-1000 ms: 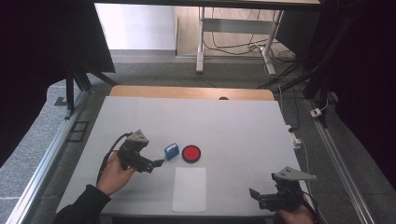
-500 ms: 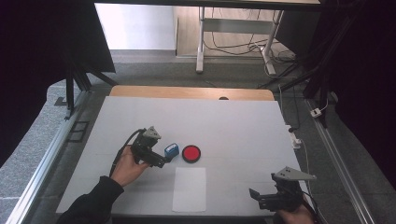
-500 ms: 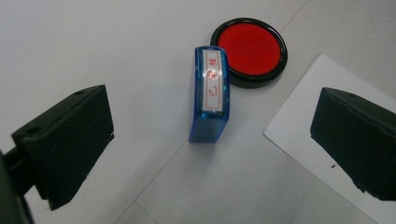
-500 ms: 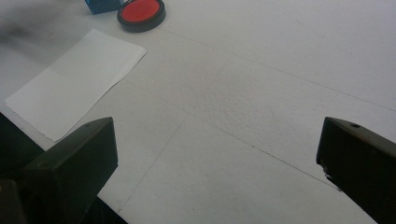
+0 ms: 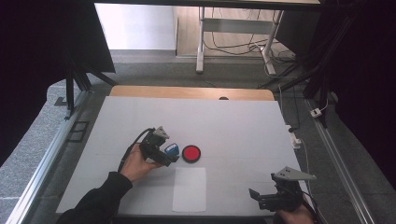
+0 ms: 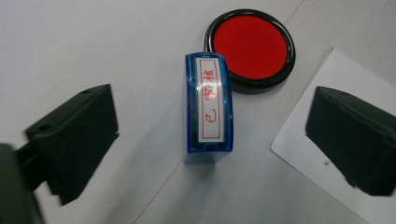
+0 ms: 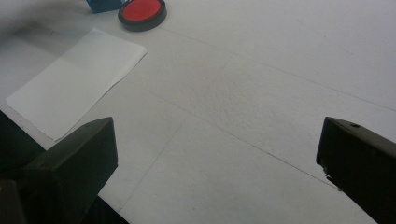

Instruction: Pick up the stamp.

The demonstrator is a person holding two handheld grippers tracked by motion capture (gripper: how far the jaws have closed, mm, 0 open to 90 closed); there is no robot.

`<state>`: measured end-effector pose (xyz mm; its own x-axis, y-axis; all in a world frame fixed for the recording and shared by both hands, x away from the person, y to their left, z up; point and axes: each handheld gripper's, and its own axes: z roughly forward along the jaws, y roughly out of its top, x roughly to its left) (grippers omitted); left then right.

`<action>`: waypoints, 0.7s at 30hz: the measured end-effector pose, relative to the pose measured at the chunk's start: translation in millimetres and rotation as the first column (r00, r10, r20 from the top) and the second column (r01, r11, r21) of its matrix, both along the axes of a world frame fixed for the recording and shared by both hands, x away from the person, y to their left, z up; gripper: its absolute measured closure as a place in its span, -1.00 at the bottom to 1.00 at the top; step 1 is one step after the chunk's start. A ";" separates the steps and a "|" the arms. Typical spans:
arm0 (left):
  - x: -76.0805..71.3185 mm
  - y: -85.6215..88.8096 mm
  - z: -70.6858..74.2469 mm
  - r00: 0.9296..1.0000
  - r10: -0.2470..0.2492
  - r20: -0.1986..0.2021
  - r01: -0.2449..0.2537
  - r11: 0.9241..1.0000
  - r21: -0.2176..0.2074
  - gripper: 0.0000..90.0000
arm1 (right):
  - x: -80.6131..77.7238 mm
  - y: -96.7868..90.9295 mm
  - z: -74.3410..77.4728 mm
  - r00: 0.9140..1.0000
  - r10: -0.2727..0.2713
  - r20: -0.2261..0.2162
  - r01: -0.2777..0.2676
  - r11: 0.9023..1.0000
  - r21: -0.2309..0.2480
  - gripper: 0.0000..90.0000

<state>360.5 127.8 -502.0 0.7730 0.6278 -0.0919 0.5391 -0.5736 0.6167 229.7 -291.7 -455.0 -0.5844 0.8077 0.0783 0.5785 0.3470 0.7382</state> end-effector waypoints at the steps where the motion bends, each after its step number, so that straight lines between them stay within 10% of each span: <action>1: 0.7 -1.1 -0.7 1.000 -0.001 -0.003 0.001 1.000 0.009 -0.81 | 0.0 0.0 0.0 1.000 0.000 0.000 0.000 1.000 0.000 -1.00; 21: 5.2 -3.9 2.2 1.000 0.005 0.016 -0.006 0.998 0.055 0.17 | -0.1 0.6 -0.2 1.000 0.005 -0.001 -0.005 1.000 0.001 -1.00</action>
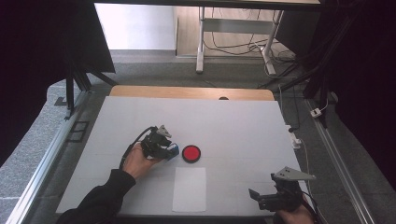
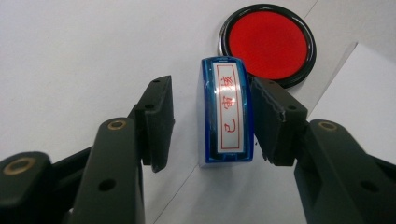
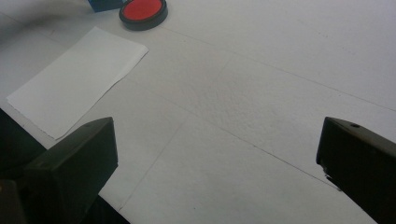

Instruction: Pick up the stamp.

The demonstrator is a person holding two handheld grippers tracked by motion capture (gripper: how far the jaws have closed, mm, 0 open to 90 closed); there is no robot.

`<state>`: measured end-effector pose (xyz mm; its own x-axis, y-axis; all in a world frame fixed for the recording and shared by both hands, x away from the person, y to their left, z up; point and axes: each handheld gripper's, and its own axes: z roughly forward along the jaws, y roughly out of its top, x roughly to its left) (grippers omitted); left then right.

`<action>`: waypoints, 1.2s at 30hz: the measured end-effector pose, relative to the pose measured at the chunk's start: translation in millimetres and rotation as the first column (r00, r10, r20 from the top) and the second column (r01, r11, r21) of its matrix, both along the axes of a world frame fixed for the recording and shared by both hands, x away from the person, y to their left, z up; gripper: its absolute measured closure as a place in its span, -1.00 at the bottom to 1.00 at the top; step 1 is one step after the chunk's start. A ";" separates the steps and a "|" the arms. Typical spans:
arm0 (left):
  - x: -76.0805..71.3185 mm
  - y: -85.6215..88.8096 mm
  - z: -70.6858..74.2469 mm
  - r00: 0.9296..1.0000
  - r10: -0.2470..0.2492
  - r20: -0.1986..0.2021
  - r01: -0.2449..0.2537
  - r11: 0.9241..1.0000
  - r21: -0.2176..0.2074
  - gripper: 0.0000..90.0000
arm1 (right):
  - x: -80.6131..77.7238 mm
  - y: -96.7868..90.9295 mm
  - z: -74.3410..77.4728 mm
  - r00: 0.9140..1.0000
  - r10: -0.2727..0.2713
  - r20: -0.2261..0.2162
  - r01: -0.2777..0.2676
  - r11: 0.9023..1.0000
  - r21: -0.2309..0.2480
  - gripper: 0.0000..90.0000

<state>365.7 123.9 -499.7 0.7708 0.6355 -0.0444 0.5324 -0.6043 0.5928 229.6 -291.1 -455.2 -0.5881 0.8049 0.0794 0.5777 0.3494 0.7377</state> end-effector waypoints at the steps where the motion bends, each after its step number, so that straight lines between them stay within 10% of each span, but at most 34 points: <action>1: 0.1 -0.6 0.0 1.000 0.002 0.000 -0.002 1.000 0.000 0.23 | 0.0 0.0 0.0 1.000 0.001 0.000 -0.001 1.000 0.000 -1.00; 6: 0.1 -1.4 1.0 1.000 0.001 -0.015 -0.001 1.000 -0.001 0.53 | 0.0 0.1 -0.1 1.000 0.002 0.001 -0.002 1.000 -0.003 -1.00; 36: -13.5 9.3 22.0 1.000 0.022 0.007 -0.022 0.996 -0.089 0.55 | 0.0 -0.4 0.1 1.000 0.007 0.003 -0.007 1.000 0.002 -1.00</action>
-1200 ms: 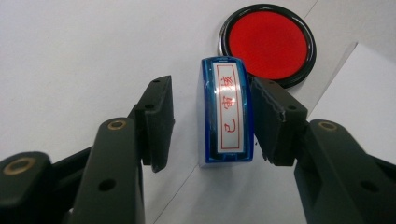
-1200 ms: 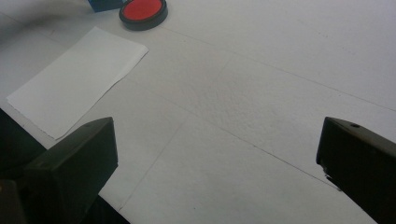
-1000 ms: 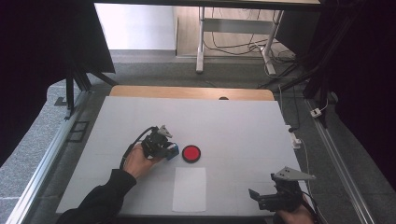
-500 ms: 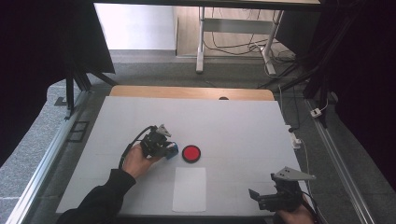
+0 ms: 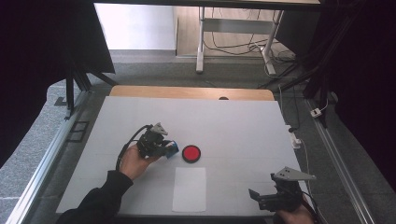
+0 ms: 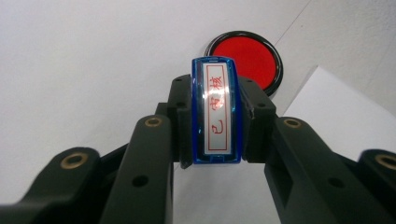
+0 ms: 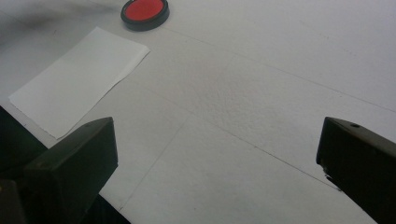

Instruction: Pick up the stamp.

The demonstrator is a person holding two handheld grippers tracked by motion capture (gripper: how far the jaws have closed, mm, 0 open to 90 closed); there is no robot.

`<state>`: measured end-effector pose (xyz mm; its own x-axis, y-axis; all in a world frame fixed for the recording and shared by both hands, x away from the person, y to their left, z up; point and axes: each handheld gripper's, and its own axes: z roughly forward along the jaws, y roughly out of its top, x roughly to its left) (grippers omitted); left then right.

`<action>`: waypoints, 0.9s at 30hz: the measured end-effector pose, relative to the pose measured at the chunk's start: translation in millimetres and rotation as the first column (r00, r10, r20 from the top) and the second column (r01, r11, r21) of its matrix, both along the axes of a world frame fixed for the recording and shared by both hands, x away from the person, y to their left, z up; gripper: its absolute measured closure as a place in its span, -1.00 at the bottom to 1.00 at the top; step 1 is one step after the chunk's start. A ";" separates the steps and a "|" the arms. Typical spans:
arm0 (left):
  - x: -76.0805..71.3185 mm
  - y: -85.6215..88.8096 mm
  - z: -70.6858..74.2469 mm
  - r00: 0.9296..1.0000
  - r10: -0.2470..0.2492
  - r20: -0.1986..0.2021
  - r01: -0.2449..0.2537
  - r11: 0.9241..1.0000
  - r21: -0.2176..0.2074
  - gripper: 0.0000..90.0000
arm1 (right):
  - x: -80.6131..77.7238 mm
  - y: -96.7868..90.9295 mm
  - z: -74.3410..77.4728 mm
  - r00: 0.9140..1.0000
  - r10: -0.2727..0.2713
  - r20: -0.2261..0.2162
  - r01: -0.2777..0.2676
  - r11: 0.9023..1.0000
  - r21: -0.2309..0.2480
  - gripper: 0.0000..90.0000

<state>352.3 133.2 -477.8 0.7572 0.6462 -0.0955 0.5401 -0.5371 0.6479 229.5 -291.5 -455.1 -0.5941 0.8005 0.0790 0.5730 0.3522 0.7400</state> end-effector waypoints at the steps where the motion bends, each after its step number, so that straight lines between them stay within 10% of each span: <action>1: -0.7 0.5 0.7 1.000 -0.002 0.000 0.002 1.000 -0.003 0.55 | 0.0 -0.3 0.2 1.000 0.001 -0.001 -0.001 1.000 0.000 -1.00; 27: -34.4 12.2 33.0 0.997 -0.053 0.051 0.059 0.990 -0.126 0.54 | 0.3 1.3 0.2 1.000 0.012 0.000 -0.012 1.000 -0.005 -1.00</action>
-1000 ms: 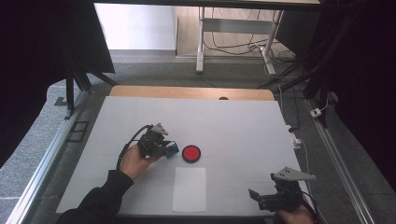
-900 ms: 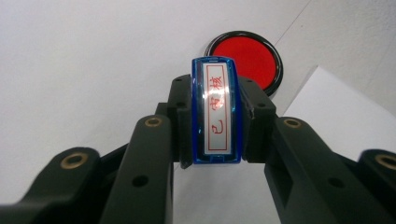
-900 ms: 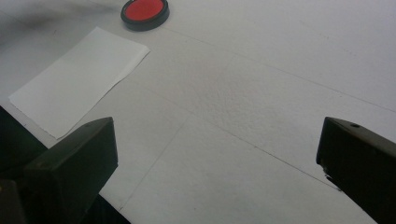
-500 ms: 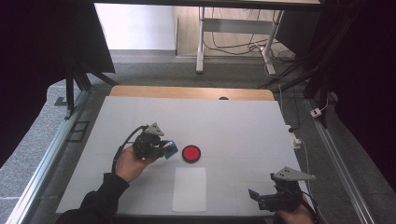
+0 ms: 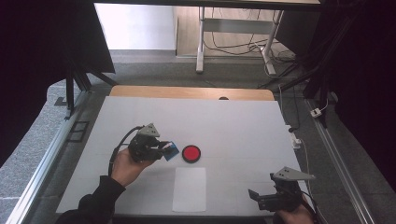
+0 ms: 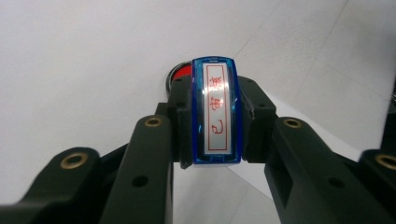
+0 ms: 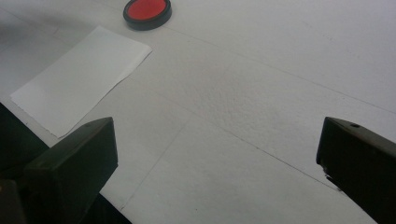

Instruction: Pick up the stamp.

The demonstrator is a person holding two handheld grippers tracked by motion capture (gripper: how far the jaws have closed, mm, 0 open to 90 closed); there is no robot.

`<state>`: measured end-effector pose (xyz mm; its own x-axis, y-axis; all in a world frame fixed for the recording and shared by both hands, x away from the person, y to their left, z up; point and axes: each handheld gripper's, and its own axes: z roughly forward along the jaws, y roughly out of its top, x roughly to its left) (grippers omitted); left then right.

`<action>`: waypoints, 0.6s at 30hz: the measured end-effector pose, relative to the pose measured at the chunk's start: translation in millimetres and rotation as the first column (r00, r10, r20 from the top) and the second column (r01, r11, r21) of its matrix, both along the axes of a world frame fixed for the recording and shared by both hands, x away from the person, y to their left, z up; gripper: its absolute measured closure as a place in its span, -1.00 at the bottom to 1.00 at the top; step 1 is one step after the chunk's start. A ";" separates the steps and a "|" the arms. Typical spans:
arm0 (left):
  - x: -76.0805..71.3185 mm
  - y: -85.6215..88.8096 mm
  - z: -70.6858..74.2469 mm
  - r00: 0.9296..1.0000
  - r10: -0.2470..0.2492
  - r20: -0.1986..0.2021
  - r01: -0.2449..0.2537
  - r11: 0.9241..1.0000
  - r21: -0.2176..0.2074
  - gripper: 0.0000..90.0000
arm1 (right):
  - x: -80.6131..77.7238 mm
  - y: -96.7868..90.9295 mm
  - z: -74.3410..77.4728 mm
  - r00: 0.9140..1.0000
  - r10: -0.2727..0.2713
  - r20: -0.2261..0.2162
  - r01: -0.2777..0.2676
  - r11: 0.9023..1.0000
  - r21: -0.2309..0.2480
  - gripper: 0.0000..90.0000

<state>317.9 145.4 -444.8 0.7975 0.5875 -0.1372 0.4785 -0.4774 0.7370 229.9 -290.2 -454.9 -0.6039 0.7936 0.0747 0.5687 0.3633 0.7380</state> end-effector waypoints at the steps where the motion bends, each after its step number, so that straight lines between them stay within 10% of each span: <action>1: -2.0 0.6 1.1 1.000 -0.008 0.004 0.008 1.000 -0.006 0.54 | 0.0 0.0 0.0 1.000 0.000 0.000 0.000 1.000 0.000 -1.00; 18: -26.4 6.0 9.1 0.998 -0.059 0.016 0.060 0.993 -0.106 0.54 | -0.2 0.3 0.1 1.000 0.001 0.002 -0.001 1.000 -0.004 -1.00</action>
